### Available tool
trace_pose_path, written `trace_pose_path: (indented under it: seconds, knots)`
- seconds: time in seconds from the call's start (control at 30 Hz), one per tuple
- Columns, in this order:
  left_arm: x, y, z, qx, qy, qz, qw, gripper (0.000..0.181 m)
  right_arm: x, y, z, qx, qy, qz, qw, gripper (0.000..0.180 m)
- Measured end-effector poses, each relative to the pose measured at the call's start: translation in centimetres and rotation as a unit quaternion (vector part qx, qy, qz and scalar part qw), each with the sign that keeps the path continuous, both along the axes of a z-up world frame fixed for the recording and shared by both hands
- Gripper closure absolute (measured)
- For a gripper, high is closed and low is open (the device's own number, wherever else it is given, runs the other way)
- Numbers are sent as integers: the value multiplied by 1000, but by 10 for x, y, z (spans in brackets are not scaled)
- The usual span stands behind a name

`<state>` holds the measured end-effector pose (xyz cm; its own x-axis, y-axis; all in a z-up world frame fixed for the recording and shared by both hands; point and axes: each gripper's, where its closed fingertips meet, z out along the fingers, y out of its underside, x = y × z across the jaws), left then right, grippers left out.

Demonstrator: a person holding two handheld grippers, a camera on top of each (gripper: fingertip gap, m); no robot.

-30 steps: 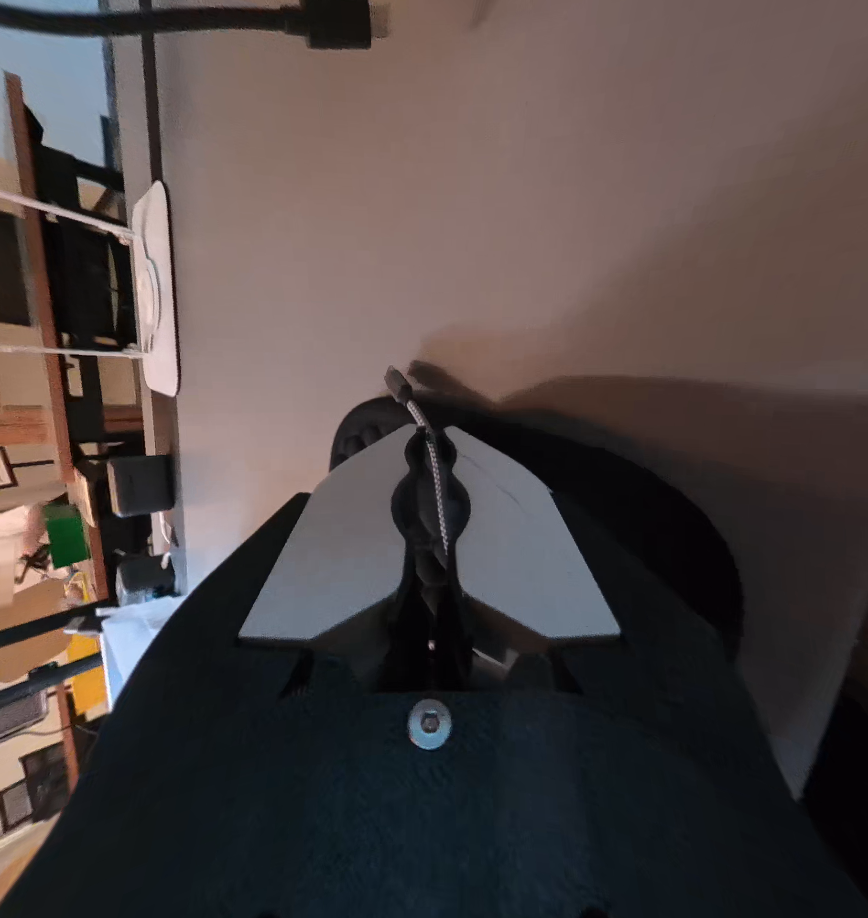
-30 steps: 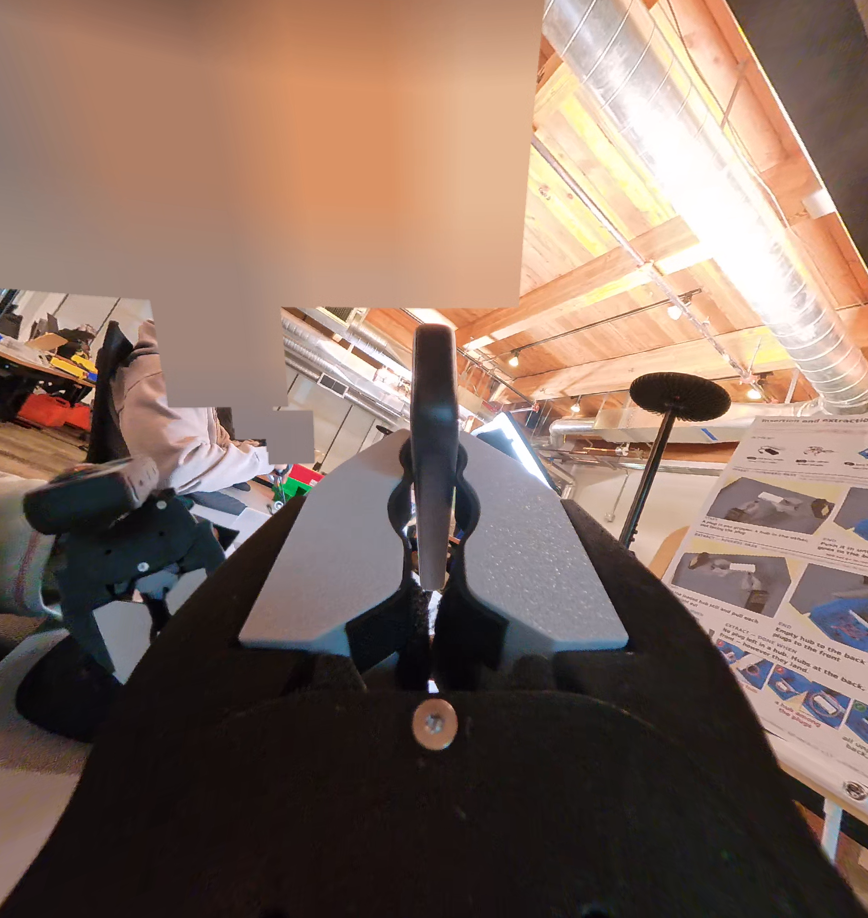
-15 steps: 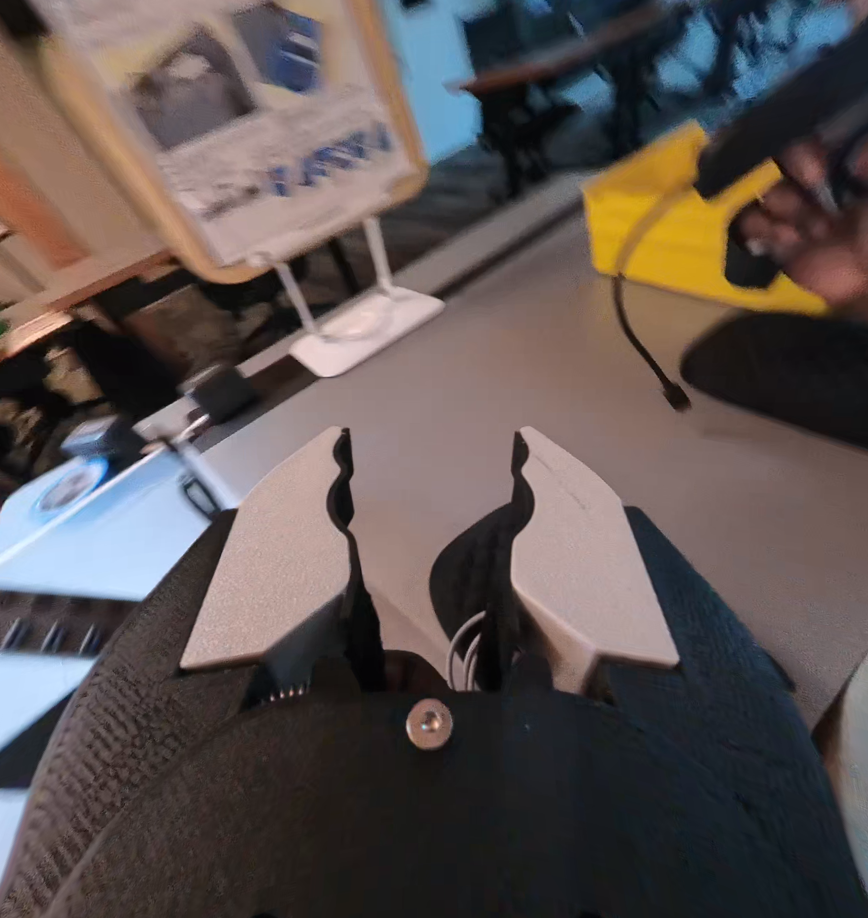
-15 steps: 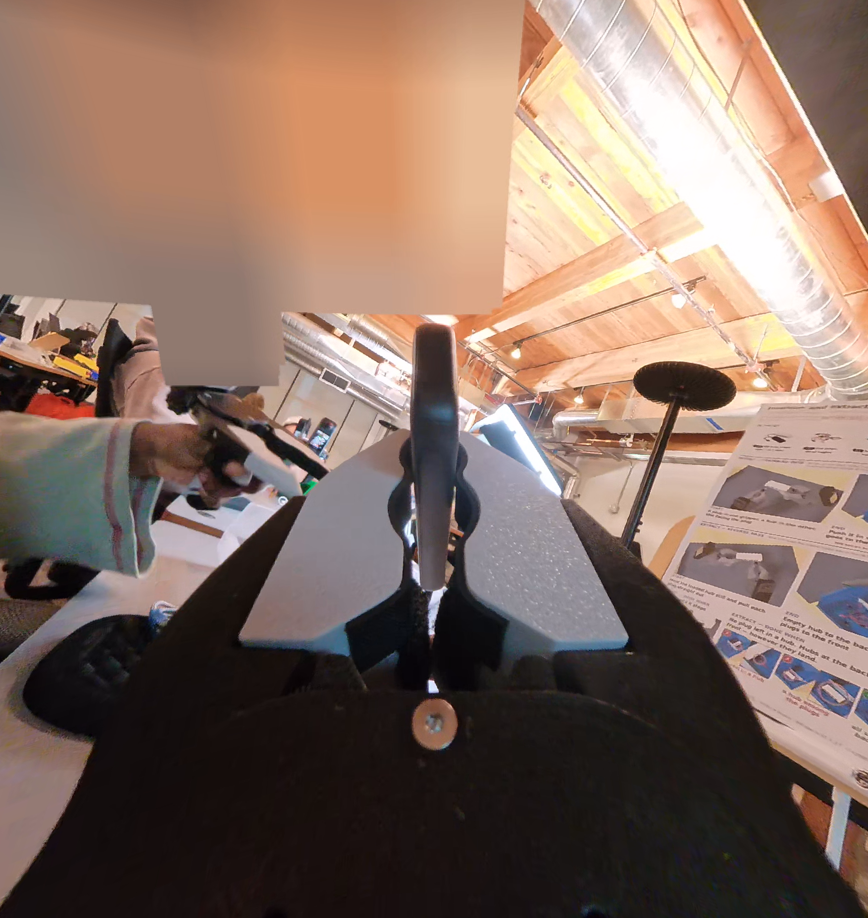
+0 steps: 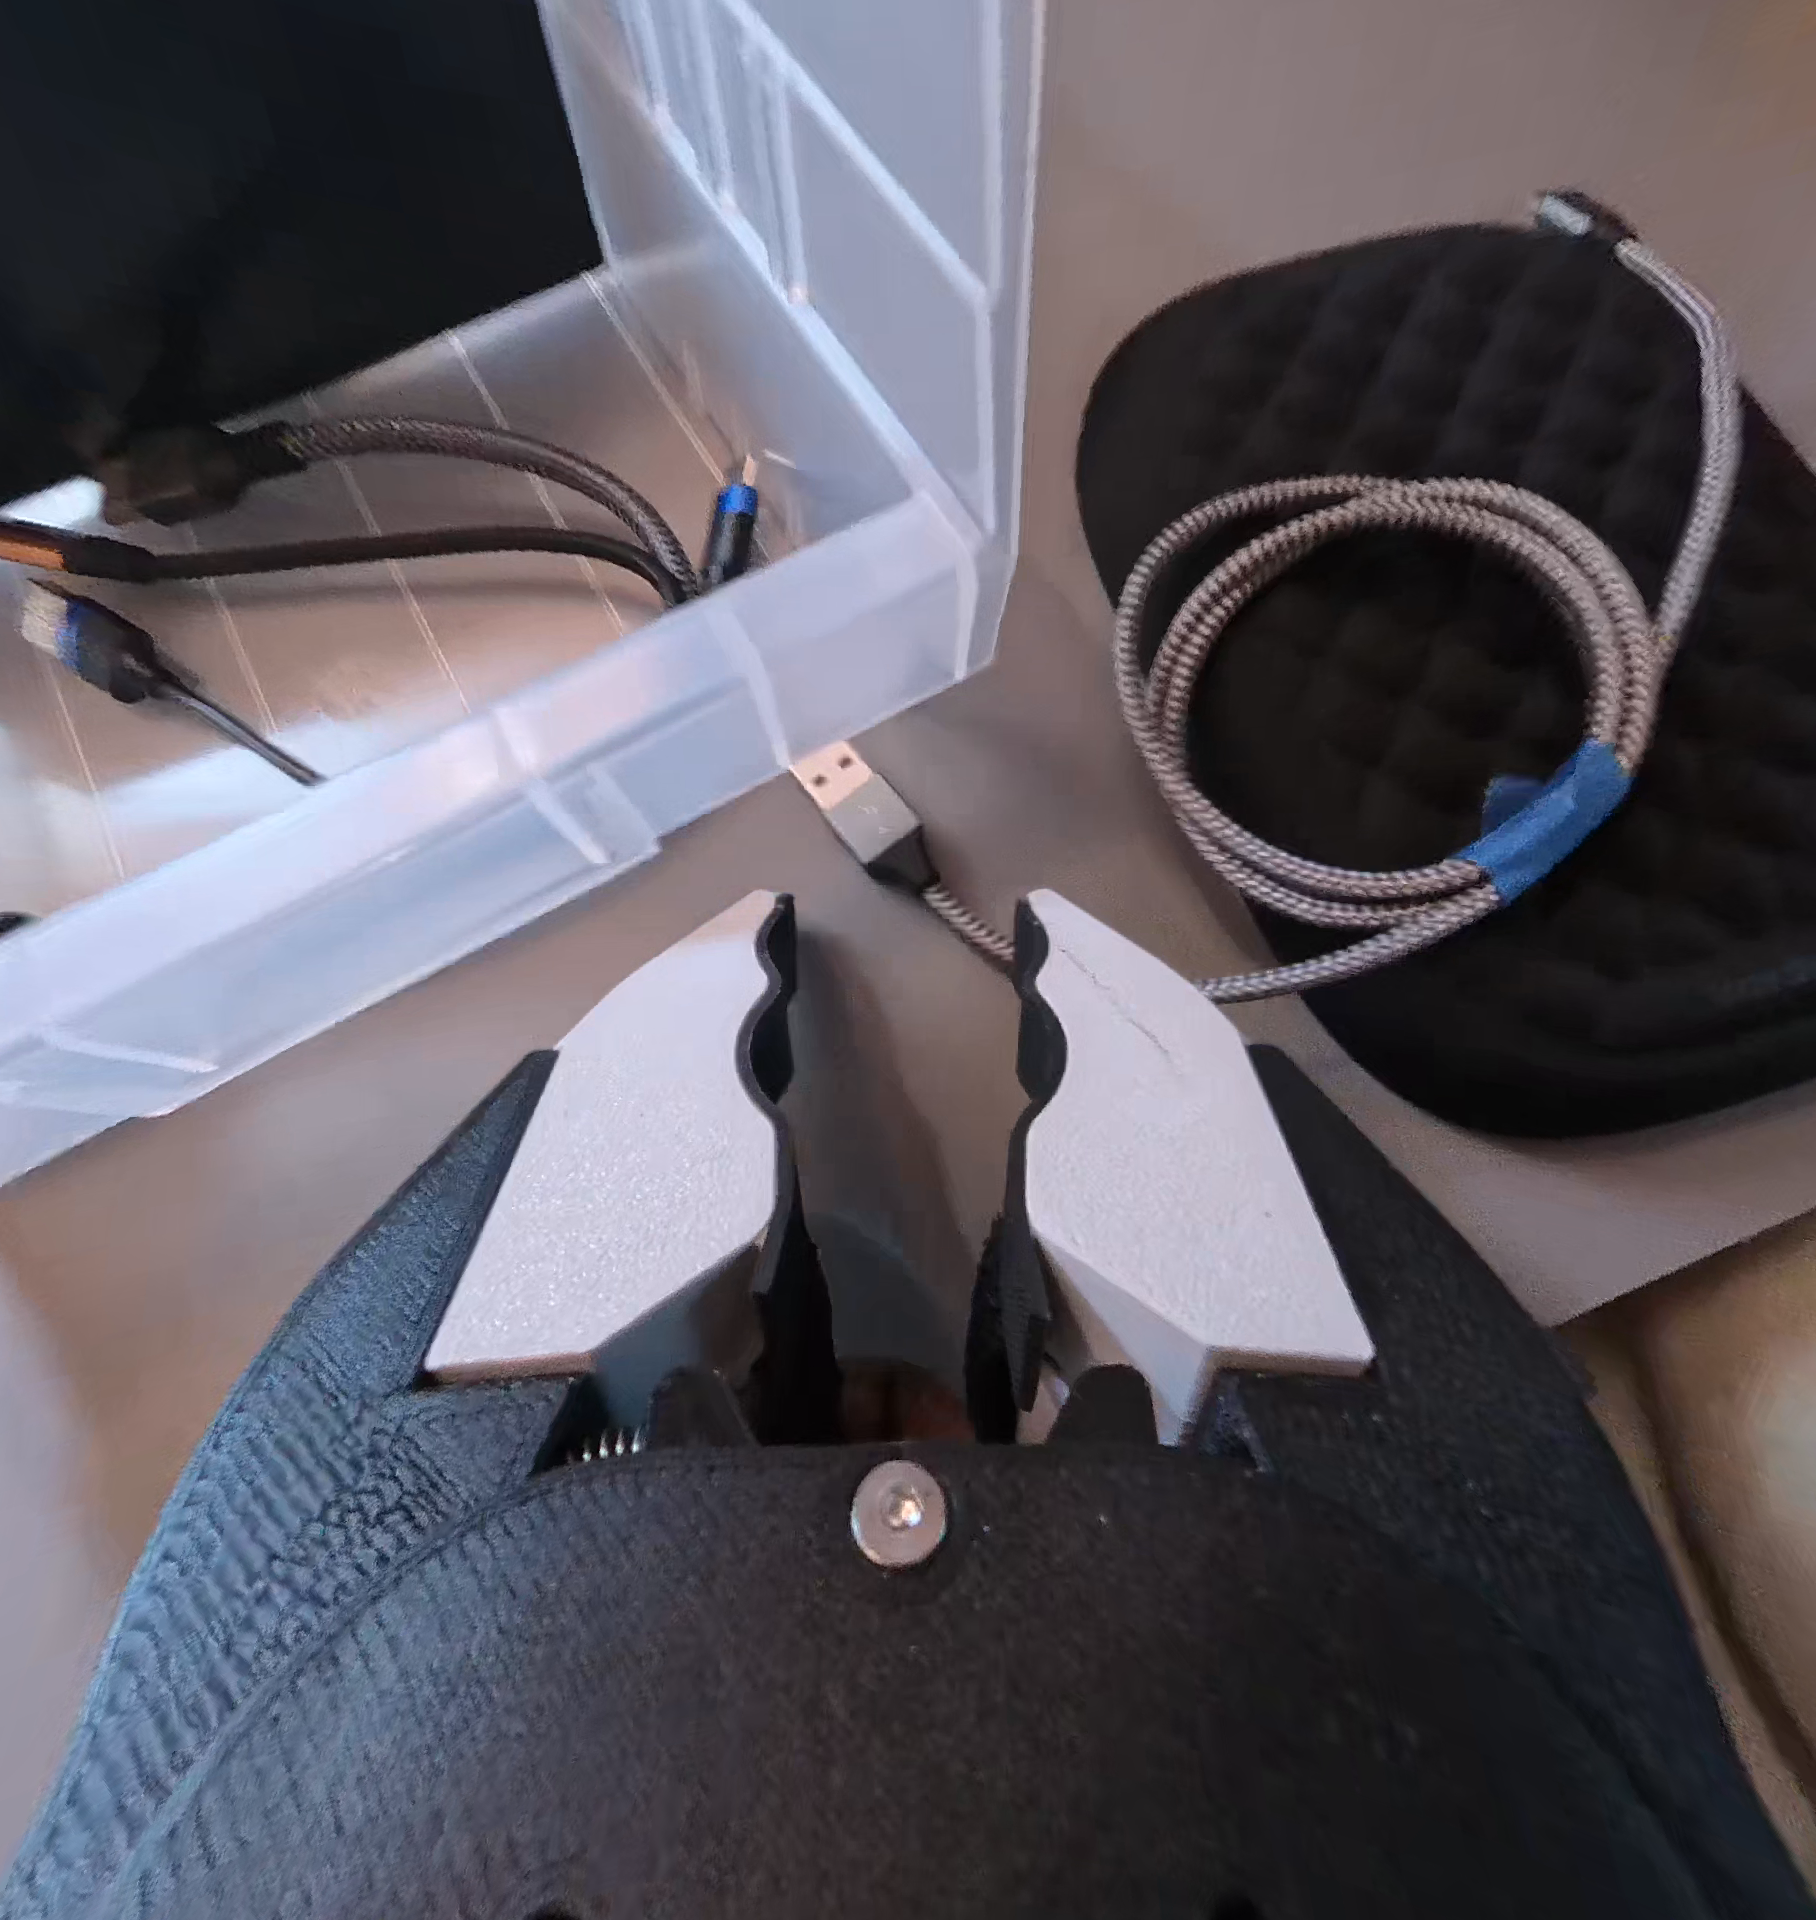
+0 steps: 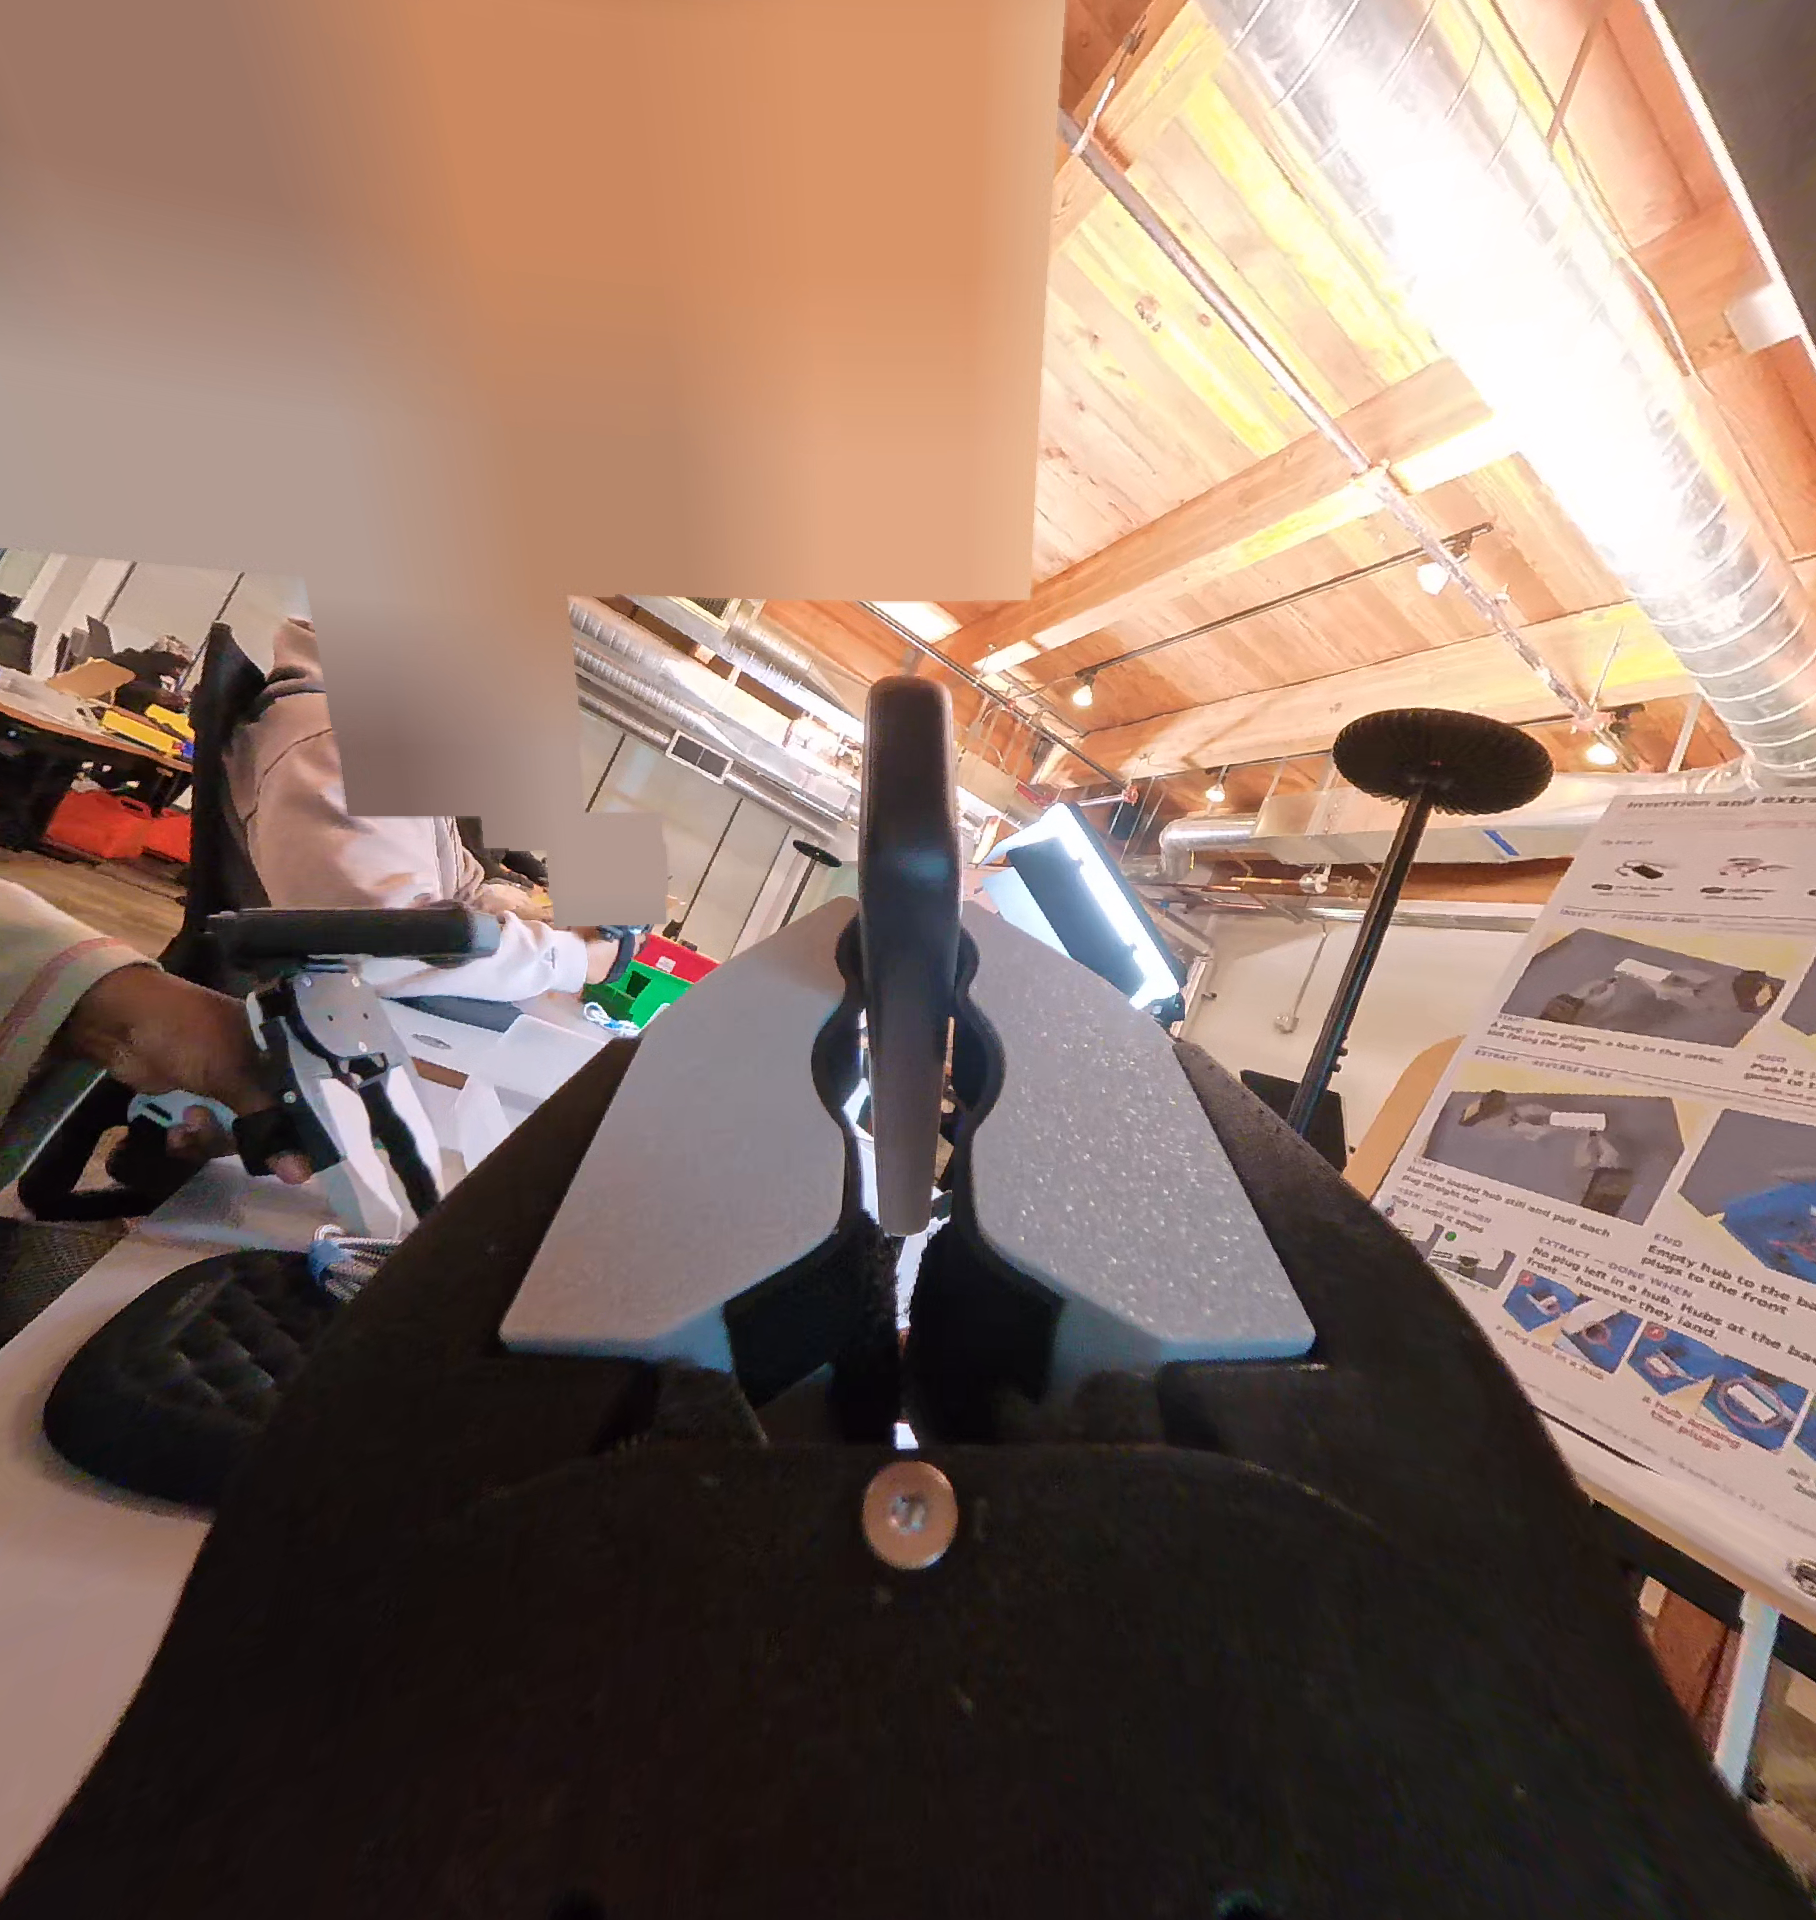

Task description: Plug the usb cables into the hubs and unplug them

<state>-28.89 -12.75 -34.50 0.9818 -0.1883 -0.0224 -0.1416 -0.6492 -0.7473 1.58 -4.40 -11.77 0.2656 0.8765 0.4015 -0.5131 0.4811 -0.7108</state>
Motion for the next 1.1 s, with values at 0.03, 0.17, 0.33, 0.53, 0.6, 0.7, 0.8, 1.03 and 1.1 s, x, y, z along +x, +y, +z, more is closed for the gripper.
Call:
trace_pose_path:
  seconds: [0.03,0.17,0.33,0.53,0.6,0.7,0.8,1.03,1.1]
  knots:
    - [4,0,0,0,-17,-2,1000,142,-1,-1,0,1,-2,0,1000,167]
    - [16,2,-1,-3,-36,-30,999,172,-5,-2,-3,7,-14,-5,1000,167]
    - [25,-3,10,14,46,-89,995,177,-3,-1,-2,6,-9,-6,1000,168]
    - [70,2,69,130,195,-208,950,177,-2,-3,-1,9,-7,-5,1000,168]
    - [87,16,70,143,179,-235,945,177,-3,-3,0,12,-7,-3,1000,168]
    - [98,43,47,116,179,-260,942,177,-1,-4,0,11,-5,-2,1000,168]
    - [113,55,23,68,146,-289,943,176,1,-3,0,9,-3,-2,1000,168]
    - [118,64,31,97,179,-313,928,149,-7,-5,-3,12,-20,5,1000,167]
    - [121,67,29,85,172,-336,922,149,-10,-7,-5,16,-29,4,999,167]
